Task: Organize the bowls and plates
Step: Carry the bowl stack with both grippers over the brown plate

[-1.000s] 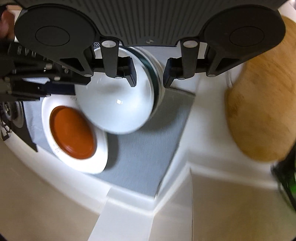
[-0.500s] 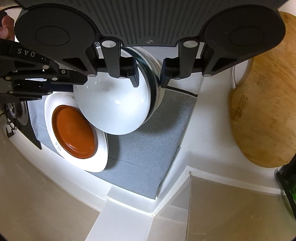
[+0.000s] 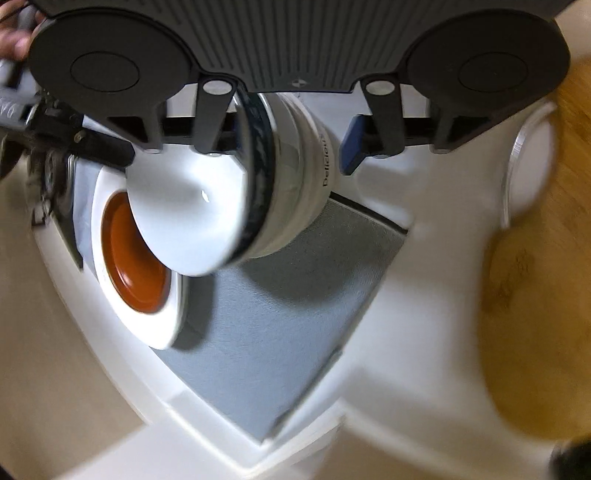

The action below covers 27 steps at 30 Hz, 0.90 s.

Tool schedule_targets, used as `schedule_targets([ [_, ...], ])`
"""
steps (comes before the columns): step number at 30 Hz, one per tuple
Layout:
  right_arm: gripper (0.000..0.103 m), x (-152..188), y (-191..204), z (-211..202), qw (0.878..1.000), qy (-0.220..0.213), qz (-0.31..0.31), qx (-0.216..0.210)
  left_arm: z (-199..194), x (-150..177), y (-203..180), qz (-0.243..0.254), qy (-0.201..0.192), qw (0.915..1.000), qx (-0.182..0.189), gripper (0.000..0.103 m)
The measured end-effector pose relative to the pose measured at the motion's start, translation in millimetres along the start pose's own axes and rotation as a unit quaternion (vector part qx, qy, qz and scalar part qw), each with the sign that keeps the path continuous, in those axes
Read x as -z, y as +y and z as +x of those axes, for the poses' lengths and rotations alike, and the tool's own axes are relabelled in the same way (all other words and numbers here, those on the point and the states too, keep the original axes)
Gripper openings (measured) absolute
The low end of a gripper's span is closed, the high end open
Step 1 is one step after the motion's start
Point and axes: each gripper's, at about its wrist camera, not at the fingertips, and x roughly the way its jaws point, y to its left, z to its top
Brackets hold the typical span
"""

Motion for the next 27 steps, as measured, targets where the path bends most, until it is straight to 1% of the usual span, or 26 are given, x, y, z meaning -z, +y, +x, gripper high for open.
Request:
schedule_targets([
  [1,0.059,1,-3,5,1.000,0.005,0.005,0.004,4,-1,3,-0.012,0.008,0.9998,0.015,0.055],
  [3,0.059,3,-6,16,1.000,0.019,0.014,-0.005,6,-3,7,-0.032,0.010,0.9992,0.023,0.056],
  [4,0.060,4,-9,22,0.999,0.027,0.022,-0.016,6,-4,7,-0.034,0.011,0.9991,0.022,0.056],
  [5,0.063,5,-12,27,0.999,0.032,0.032,-0.030,6,-3,6,-0.034,0.010,0.9992,0.021,0.056],
  [7,0.065,7,-22,38,0.995,0.034,0.070,-0.060,6,-1,6,-0.032,0.009,0.9993,0.018,0.055],
  [8,0.069,9,-28,44,0.992,0.032,0.093,-0.078,5,-1,5,-0.031,0.008,0.9994,0.016,0.055],
  [10,0.080,14,-39,54,0.986,0.030,0.130,-0.096,6,-1,6,-0.034,0.008,0.9992,0.016,0.056],
  [11,0.080,17,-44,59,0.984,0.033,0.143,-0.102,7,0,8,-0.039,0.009,0.9990,0.018,0.056],
  [13,0.080,25,-46,68,0.983,0.037,0.149,-0.099,9,-1,12,-0.050,0.011,0.9983,0.026,0.061],
  [14,0.079,27,-44,69,0.984,0.033,0.143,-0.097,11,-2,15,-0.058,0.013,0.9977,0.032,0.062],
  [16,0.072,30,-41,68,0.988,0.026,0.130,-0.083,14,-1,20,-0.071,0.016,0.9964,0.043,0.066],
  [17,0.071,30,-40,66,0.988,0.024,0.127,-0.080,14,0,22,-0.075,0.015,0.9960,0.046,0.066],
  [19,0.066,31,-35,63,0.991,0.019,0.114,-0.067,10,3,19,-0.072,0.008,0.9966,0.040,0.063],
  [21,0.060,31,-27,57,0.994,0.009,0.092,-0.053,2,6,10,-0.048,0.000,0.9986,0.023,0.058],
  [22,0.058,32,-23,55,0.995,0.003,0.083,-0.048,-2,7,6,-0.037,-0.003,0.9992,0.017,0.055],
  [24,0.053,32,-19,51,0.996,-0.003,0.073,-0.041,-5,8,3,-0.025,-0.004,0.9996,0.014,0.053],
  [26,0.051,33,-19,49,0.996,-0.008,0.075,-0.038,-7,9,3,-0.027,0.002,0.9995,0.017,0.051],
  [27,0.049,33,-19,47,0.996,-0.010,0.075,-0.038,-8,10,2,-0.023,0.002,0.9997,0.012,0.050],
])
